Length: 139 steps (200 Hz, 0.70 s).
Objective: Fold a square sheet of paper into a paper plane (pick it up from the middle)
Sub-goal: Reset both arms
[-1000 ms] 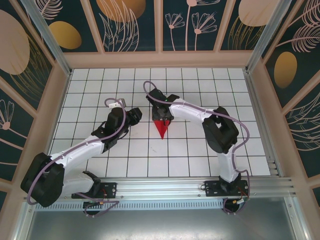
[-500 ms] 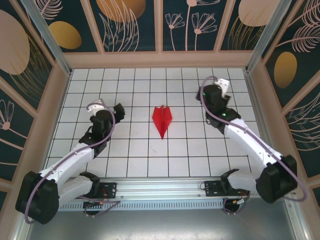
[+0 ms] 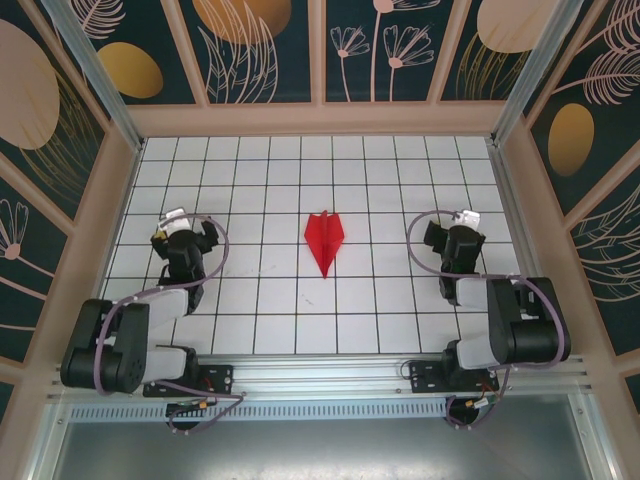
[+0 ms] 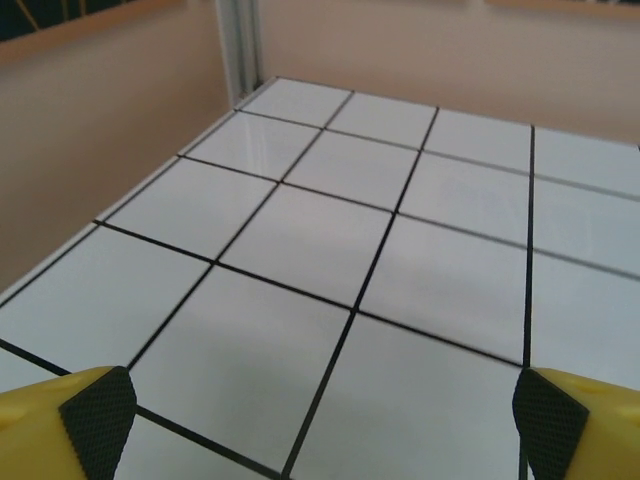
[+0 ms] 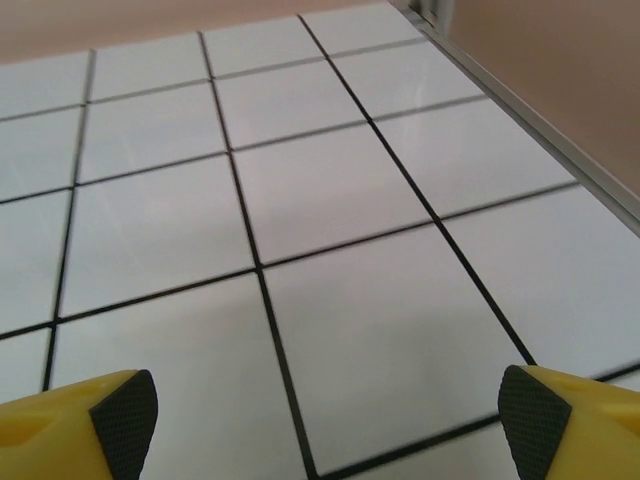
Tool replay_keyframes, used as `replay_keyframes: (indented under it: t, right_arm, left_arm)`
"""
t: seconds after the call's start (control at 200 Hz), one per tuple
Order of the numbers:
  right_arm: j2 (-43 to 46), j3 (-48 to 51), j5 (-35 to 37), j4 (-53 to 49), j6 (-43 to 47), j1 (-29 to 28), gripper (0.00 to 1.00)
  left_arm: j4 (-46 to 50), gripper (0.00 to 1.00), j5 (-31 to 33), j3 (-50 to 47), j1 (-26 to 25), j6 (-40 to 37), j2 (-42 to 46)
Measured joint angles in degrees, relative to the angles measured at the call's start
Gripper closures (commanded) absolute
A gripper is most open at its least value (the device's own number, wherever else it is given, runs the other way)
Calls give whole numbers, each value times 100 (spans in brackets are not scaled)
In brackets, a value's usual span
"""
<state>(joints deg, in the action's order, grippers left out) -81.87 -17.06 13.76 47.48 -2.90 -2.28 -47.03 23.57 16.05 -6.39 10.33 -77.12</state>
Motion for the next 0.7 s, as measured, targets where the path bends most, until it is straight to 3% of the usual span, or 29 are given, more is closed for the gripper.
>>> replay_keyframes:
  t: [0.125,0.225,0.26,0.696]
  right_arm:
    - [-490,356,-763,1462,186,205,11]
    - [-608,555,-1045,1759,262,262,10]
    - [-616,544,-1110,1808,260,273,1]
    - [-616,442,-1388,2072,258,380,1]
  left_arm:
    - [-1161,1,-625,-173,166,-426,-658]
    - [-2218,1,-1038,-431,487,-455,-1036]
    - [-2435,1,-1119,-560,575,-455,-1067]
    - [-2981,1,-1333,-553,629,-455,-1097]
